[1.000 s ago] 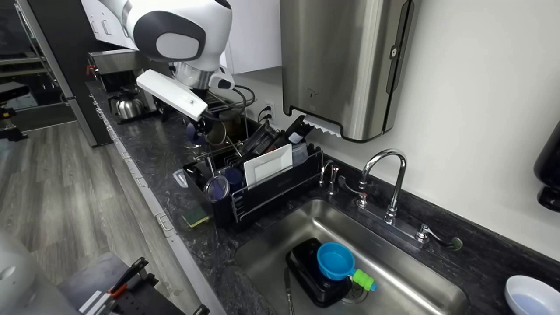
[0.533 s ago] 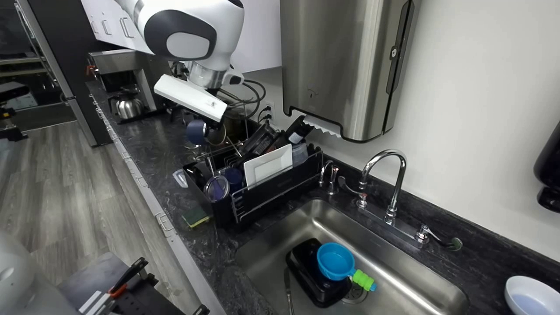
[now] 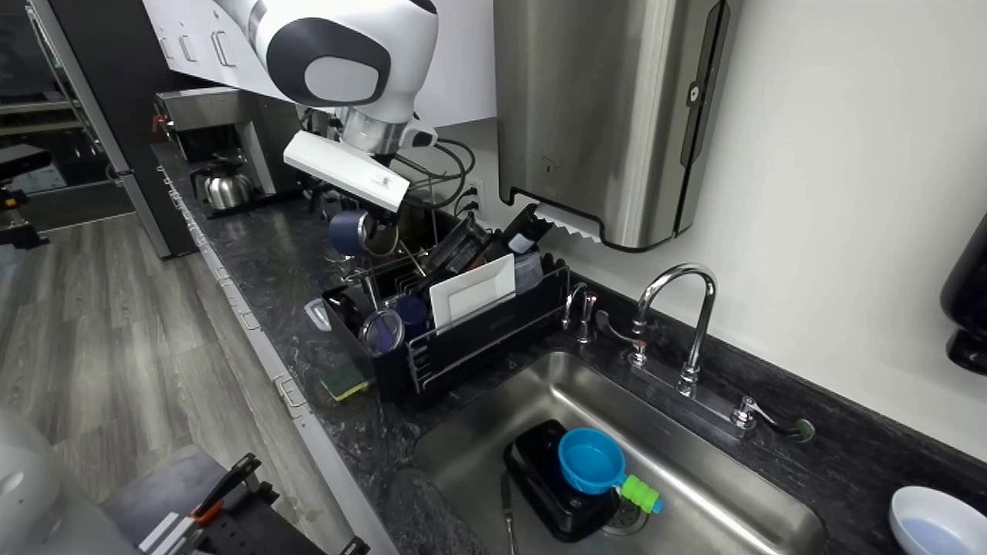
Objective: Remove the thermos from the dishrack and place it in the sink
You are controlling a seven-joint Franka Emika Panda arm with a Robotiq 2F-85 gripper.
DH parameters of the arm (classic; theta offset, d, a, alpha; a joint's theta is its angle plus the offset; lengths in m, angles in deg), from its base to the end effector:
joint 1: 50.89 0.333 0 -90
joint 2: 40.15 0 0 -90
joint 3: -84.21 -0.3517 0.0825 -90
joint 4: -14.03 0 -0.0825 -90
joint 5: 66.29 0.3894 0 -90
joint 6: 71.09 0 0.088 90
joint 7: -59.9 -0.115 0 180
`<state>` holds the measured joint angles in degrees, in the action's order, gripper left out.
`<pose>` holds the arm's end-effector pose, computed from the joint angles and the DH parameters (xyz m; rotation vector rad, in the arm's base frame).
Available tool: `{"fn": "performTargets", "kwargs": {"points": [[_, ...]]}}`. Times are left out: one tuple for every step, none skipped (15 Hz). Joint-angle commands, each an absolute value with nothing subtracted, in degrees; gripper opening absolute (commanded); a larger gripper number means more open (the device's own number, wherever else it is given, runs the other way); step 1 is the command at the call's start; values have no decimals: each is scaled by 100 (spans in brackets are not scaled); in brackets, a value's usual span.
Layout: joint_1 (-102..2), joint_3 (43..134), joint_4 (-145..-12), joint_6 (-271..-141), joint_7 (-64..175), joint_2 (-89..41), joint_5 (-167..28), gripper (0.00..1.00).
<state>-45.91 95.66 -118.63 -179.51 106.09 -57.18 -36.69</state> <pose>0.4418 -0.0146 0.4834 -2.5148 -0.6487 -0.1533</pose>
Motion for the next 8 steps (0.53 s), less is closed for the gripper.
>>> {"fn": "performTargets", "kwargs": {"points": [[-4772, 9446, -11837, -17993, 10723, -5592, -3797, 100], [-4784, 9490, -11792, -17981, 10854, -5499, -3816, 100], [-4806, 9523, -11762, -18019, 11010, -5412, -3821, 100], [-4828, 9550, -11746, -18060, 11248, -5336, -3776, 100], [-4858, 9570, -11743, -18189, 11523, -5244, -3695, 100], [-4889, 9574, -11747, -18343, 11751, -5157, -3614, 100], [-4896, 9590, -11768, -18535, 12101, -5064, -3435, 100], [-4906, 9584, -11764, -18651, 12355, -4983, -3275, 100]]}}
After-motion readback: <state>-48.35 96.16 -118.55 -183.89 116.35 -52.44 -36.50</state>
